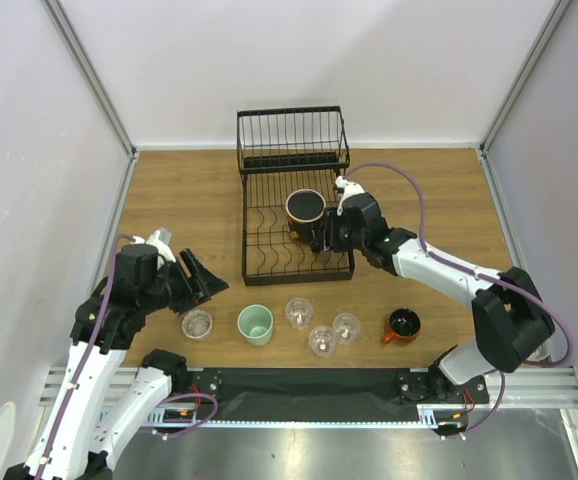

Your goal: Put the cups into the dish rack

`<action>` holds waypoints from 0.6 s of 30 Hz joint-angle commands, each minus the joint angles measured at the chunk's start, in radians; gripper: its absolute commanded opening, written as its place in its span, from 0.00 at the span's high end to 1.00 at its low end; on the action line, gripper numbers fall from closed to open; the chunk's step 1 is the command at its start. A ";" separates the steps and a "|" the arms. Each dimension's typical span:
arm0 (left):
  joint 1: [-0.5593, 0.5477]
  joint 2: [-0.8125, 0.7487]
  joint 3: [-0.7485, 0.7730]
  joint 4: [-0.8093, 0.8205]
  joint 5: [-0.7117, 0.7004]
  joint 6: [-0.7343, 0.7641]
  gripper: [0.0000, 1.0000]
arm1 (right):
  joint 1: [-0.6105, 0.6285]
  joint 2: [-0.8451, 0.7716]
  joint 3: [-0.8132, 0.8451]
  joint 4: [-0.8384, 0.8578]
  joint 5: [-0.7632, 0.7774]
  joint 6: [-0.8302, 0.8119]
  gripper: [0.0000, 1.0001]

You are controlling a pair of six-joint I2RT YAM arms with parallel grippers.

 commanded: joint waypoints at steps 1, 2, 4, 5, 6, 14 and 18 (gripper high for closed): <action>-0.003 -0.001 0.011 0.029 0.031 0.024 0.36 | 0.002 0.051 0.021 0.065 -0.029 0.023 0.56; -0.003 -0.002 0.012 0.028 0.031 0.024 0.36 | 0.003 0.064 0.035 0.063 -0.038 0.025 0.56; -0.003 -0.004 0.012 0.019 0.028 0.024 0.36 | 0.006 0.093 0.043 0.066 -0.046 0.029 0.57; -0.003 -0.005 0.015 0.017 0.025 0.024 0.35 | 0.005 0.097 0.040 0.079 -0.048 0.034 0.57; -0.003 -0.008 0.018 0.012 0.024 0.027 0.34 | 0.008 0.105 0.038 0.085 -0.046 0.046 0.58; -0.003 -0.013 0.038 -0.018 0.012 0.038 0.33 | 0.000 0.226 0.108 0.181 0.001 0.109 0.82; -0.003 -0.018 0.038 -0.020 0.024 0.033 0.32 | 0.012 0.280 0.207 0.133 0.043 0.115 0.65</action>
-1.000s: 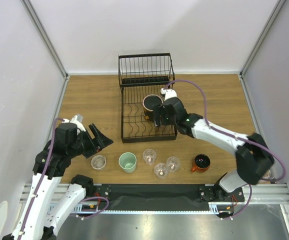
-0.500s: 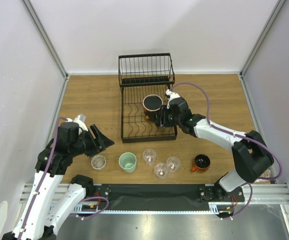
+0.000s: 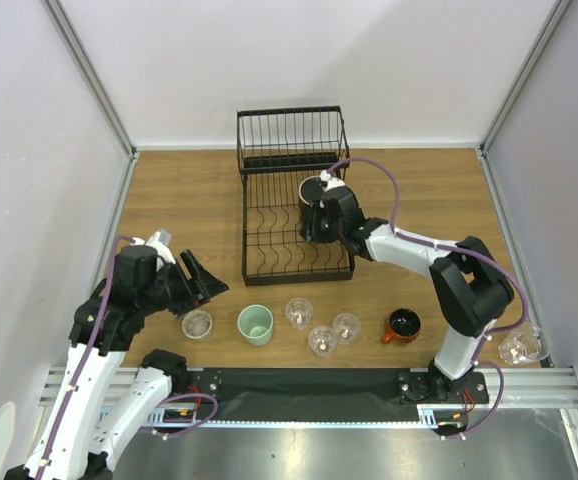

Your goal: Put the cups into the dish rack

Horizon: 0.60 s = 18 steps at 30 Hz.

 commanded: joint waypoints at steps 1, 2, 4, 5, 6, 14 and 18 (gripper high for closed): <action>-0.003 -0.010 0.037 -0.004 0.017 0.024 0.33 | 0.005 0.024 0.092 -0.009 0.061 0.032 0.56; -0.003 -0.013 0.037 -0.005 0.016 0.024 0.32 | 0.006 0.004 0.088 -0.014 0.072 0.032 0.49; -0.003 -0.019 0.035 -0.008 0.013 0.024 0.32 | 0.009 -0.034 0.050 -0.043 0.072 0.030 0.34; -0.003 -0.023 0.031 -0.010 0.013 0.024 0.32 | 0.012 -0.056 0.033 -0.049 0.069 0.024 0.31; -0.003 -0.028 0.025 -0.005 0.011 0.018 0.32 | 0.022 -0.108 0.017 -0.054 0.073 0.024 0.26; -0.003 -0.031 -0.017 0.045 0.043 -0.003 0.32 | 0.055 -0.378 -0.085 -0.321 0.168 0.062 0.24; -0.003 -0.023 -0.018 0.068 0.056 -0.008 0.32 | 0.060 -0.508 -0.109 -0.540 0.231 0.128 0.28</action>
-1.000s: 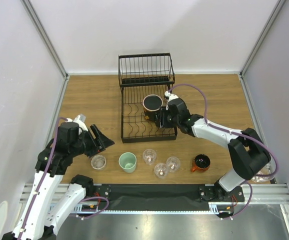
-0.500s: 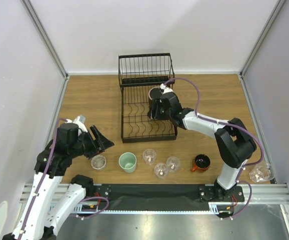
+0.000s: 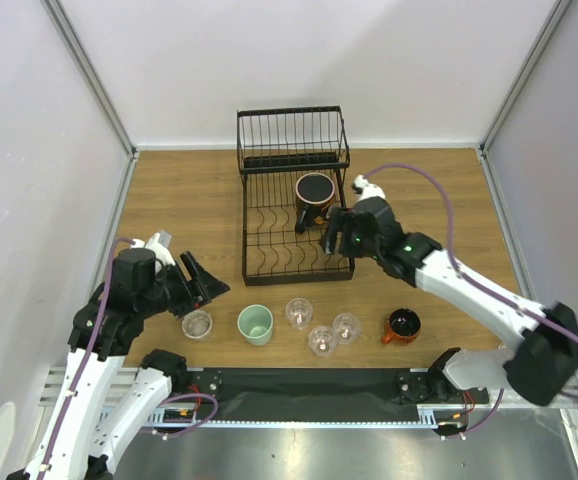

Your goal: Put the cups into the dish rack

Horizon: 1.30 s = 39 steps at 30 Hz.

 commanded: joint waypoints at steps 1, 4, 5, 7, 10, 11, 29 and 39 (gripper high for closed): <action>-0.003 0.004 -0.006 0.058 0.038 -0.006 0.32 | 0.001 -0.102 -0.017 -0.309 0.104 0.092 0.29; -0.005 0.009 -0.020 0.083 0.052 -0.015 0.29 | 0.000 -0.176 -0.022 -0.488 0.130 0.158 0.31; -0.005 0.012 -0.025 0.094 0.055 -0.022 0.29 | -0.011 -0.211 -0.020 -0.529 0.133 0.182 0.31; -0.005 0.015 -0.031 0.112 0.067 -0.028 0.29 | -0.019 -0.248 -0.020 -0.624 0.129 0.219 0.32; -0.006 0.030 -0.029 0.152 0.095 -0.045 0.29 | -0.048 -0.292 -0.020 -0.730 0.121 0.310 0.32; -0.006 0.044 -0.025 0.164 0.101 -0.054 0.29 | -0.054 -0.297 -0.029 -0.751 0.125 0.357 0.32; -0.137 0.101 0.035 0.232 0.087 -0.180 0.36 | -0.224 -0.148 -0.176 -0.736 0.057 0.505 0.35; -0.138 0.127 0.058 0.221 0.118 -0.152 0.41 | -0.224 -0.113 -0.253 -0.669 0.061 0.583 0.46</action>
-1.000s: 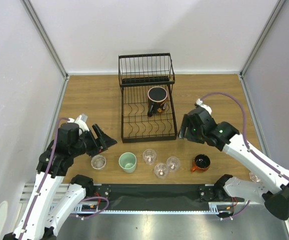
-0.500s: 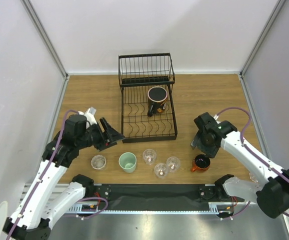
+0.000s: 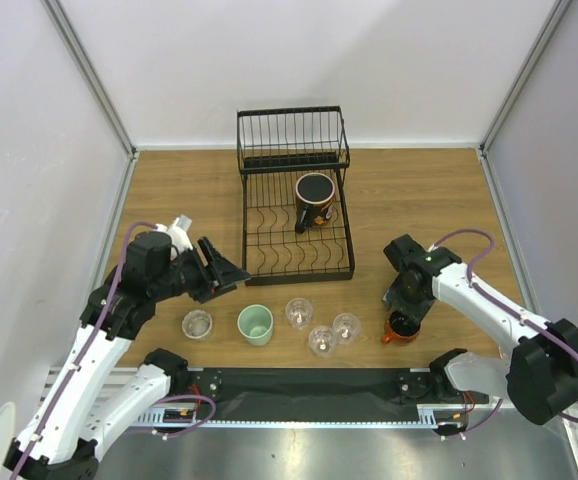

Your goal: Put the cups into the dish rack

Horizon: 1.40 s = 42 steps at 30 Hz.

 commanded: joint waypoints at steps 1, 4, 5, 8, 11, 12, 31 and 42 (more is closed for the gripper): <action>-0.006 0.018 0.045 0.020 0.035 0.007 0.41 | -0.005 0.014 -0.011 0.034 0.019 0.048 0.48; -0.006 0.035 0.063 0.043 0.068 0.008 0.42 | -0.002 -0.003 -0.013 0.037 0.018 0.042 0.57; -0.006 0.037 0.066 0.057 0.092 0.001 0.41 | 0.000 -0.018 -0.008 0.032 0.022 0.040 0.60; -0.006 0.046 0.066 0.139 0.140 -0.035 0.41 | 0.004 -0.093 0.009 0.032 0.039 0.019 0.72; -0.009 0.068 0.075 0.193 0.183 -0.071 0.40 | -0.019 -0.164 0.026 0.069 0.001 -0.075 1.00; -0.012 0.074 0.080 0.218 0.193 -0.077 0.40 | -0.023 -0.178 0.039 0.083 -0.011 -0.095 1.00; -0.132 0.111 0.080 0.275 0.118 -0.140 0.38 | -0.016 -0.046 0.188 0.135 -0.070 -0.259 0.62; -0.135 0.066 0.046 0.238 0.108 -0.157 0.38 | 0.010 0.182 0.176 0.239 -0.073 -0.236 0.31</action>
